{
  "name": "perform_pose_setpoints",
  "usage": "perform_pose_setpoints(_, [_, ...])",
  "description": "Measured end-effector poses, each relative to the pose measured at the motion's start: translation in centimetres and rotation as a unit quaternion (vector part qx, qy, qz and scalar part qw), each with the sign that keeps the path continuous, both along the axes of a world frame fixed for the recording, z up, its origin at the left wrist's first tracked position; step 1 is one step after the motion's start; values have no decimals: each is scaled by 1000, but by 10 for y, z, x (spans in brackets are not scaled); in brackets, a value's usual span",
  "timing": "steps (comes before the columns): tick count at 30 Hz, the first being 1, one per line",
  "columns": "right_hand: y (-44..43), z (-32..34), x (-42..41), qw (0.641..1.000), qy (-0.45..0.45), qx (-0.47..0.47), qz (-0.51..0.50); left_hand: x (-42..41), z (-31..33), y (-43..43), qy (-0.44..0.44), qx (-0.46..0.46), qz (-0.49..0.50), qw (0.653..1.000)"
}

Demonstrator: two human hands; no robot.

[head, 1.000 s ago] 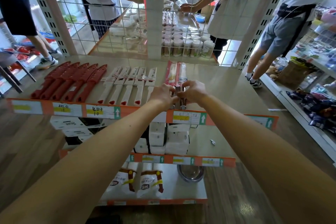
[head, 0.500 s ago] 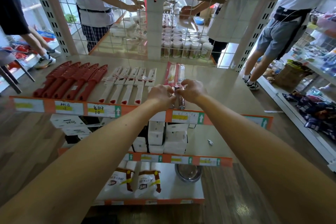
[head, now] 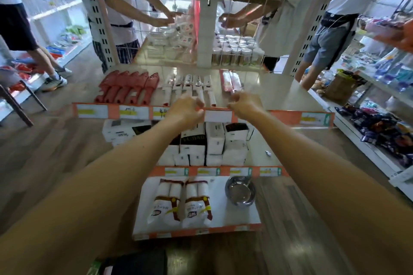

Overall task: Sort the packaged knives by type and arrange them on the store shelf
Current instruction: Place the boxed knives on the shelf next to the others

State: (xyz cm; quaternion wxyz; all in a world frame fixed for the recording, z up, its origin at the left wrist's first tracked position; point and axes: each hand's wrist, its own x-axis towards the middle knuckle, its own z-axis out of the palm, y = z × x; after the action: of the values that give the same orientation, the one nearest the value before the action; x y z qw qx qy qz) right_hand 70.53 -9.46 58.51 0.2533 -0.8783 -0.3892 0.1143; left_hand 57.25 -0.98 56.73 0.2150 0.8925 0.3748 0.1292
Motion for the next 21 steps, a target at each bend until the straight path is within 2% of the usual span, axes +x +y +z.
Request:
perform_pose_setpoints(9, [-40,-41,-163,997,46,-58,24,-148,-36,-20,52,3,-31,998])
perform_pose_setpoints(16, [-55,-62,-231,991,75,-96,50,-221,-59,-41,59,-41,-12,997])
perform_pose_setpoints(21, [-54,-108,-264,985,80,-126,88,-266,-102,-53,67,-76,31,994])
